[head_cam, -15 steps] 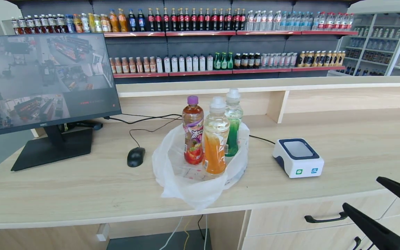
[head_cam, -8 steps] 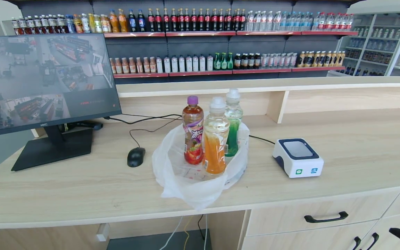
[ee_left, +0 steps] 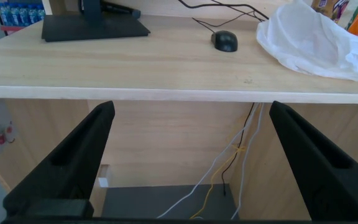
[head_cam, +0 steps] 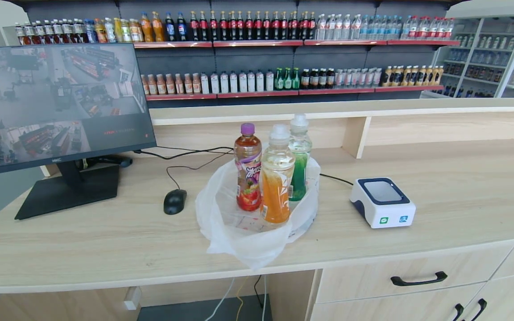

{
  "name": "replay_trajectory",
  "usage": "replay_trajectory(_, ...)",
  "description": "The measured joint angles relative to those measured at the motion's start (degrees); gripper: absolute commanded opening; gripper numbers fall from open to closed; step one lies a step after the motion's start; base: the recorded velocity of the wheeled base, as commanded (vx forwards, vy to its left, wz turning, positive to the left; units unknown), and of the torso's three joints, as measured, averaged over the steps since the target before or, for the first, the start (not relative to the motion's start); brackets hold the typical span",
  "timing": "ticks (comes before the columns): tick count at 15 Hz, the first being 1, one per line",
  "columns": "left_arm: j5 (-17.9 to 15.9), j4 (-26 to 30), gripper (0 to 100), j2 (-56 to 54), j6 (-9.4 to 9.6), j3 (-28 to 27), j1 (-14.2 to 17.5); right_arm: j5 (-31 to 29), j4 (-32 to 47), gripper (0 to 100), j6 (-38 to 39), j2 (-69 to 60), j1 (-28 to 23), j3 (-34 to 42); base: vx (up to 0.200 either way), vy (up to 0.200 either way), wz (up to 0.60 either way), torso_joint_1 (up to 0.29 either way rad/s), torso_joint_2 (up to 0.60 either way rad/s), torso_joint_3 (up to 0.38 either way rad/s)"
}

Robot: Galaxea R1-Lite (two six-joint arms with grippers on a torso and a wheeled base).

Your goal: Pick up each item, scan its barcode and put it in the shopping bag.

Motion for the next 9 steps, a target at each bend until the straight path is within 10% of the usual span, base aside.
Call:
replay_trajectory(6, 0.00, 0.00, 100, 0.00, 0.00, 0.00, 0.00, -0.02, -0.22, 100, 0.33, -3.58, -23.69, 0.00, 0.000, 0.000, 0.00, 0.000, 0.00, 0.000)
replay_trajectory(9, 0.00, 0.00, 100, 0.00, 0.00, 0.00, 0.00, -0.09, -1.29, 100, 1.45, -5.40, -26.81, 0.44, 0.000, 0.000, 0.00, 0.000, 0.00, 0.000)
